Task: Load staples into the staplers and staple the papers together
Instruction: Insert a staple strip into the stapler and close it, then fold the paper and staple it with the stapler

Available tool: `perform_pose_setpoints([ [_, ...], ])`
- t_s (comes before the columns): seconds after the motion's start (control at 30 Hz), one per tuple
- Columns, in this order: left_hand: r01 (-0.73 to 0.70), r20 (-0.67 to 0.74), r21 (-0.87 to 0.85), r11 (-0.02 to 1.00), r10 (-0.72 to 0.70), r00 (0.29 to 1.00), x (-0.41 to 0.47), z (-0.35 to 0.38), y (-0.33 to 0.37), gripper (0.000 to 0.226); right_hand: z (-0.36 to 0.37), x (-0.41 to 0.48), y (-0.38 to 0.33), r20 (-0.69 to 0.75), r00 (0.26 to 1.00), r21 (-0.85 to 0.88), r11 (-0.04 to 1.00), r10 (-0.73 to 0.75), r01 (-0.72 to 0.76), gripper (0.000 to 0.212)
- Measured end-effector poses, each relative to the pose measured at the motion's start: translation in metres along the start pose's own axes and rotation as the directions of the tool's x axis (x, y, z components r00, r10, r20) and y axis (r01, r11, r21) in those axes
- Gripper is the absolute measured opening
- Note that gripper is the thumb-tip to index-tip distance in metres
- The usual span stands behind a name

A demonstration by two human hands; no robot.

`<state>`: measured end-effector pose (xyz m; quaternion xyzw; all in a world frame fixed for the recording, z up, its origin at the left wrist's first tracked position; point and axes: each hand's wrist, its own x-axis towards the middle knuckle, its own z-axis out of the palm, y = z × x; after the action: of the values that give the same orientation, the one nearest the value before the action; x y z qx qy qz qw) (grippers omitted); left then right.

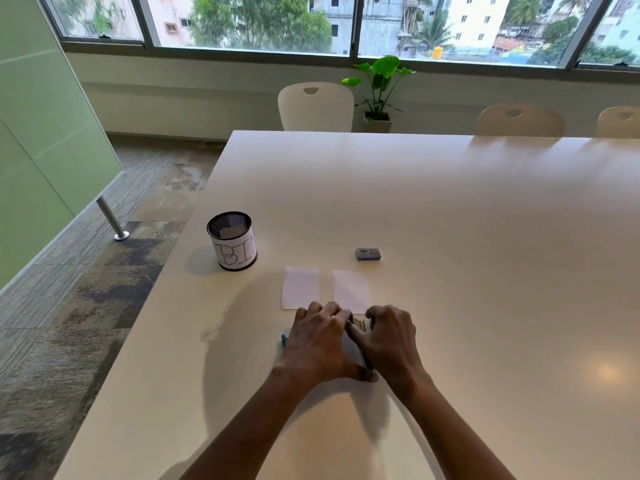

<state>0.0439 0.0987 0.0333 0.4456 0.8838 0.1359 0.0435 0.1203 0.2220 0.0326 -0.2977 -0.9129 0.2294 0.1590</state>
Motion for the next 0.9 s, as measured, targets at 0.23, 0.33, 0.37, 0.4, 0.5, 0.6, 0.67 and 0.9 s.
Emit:
perform_pose_setpoints([
  [0.23,0.008,0.048,-0.048,0.999,-0.006,0.999,0.0,-0.001,0.0,0.099,0.005,-0.005,0.002,-0.009,0.999,-0.012,0.999,0.03,-0.03,0.037],
  [0.33,0.007,0.084,-0.074,0.997,-0.001,0.996,0.0,-0.002,0.0,0.097,0.004,-0.006,0.005,0.014,1.0,0.004,1.0,0.028,-0.028,0.039],
  [0.37,0.004,0.1,-0.079,0.997,0.004,0.995,0.0,-0.003,-0.001,0.097,0.001,-0.004,0.005,0.041,0.999,0.007,1.0,0.022,-0.022,0.041],
  [0.4,-0.003,0.119,-0.084,0.996,0.013,0.993,0.0,-0.005,-0.001,0.097,-0.003,-0.001,0.006,0.082,0.997,0.003,1.0,0.014,-0.015,0.044],
  [0.5,0.003,0.204,-0.191,0.982,0.037,0.978,0.004,-0.016,-0.008,0.116,-0.027,0.019,0.012,0.212,0.977,-0.011,1.0,0.014,-0.012,0.062],
  [0.6,0.023,0.239,-0.332,0.943,0.061,0.969,0.016,-0.036,-0.022,0.124,-0.052,0.044,0.018,0.216,0.976,0.065,0.998,-0.008,-0.007,0.06],
  [0.67,0.008,0.172,-0.349,0.937,0.056,0.983,0.03,-0.047,-0.031,0.109,-0.056,0.059,0.019,0.231,0.973,0.089,0.996,-0.024,0.003,0.055],
  [0.9,0.098,0.14,-0.268,0.958,-0.062,0.988,0.079,-0.037,-0.041,0.079,-0.036,0.093,0.022,0.461,0.888,0.019,1.0,-0.001,-0.009,0.087],
])
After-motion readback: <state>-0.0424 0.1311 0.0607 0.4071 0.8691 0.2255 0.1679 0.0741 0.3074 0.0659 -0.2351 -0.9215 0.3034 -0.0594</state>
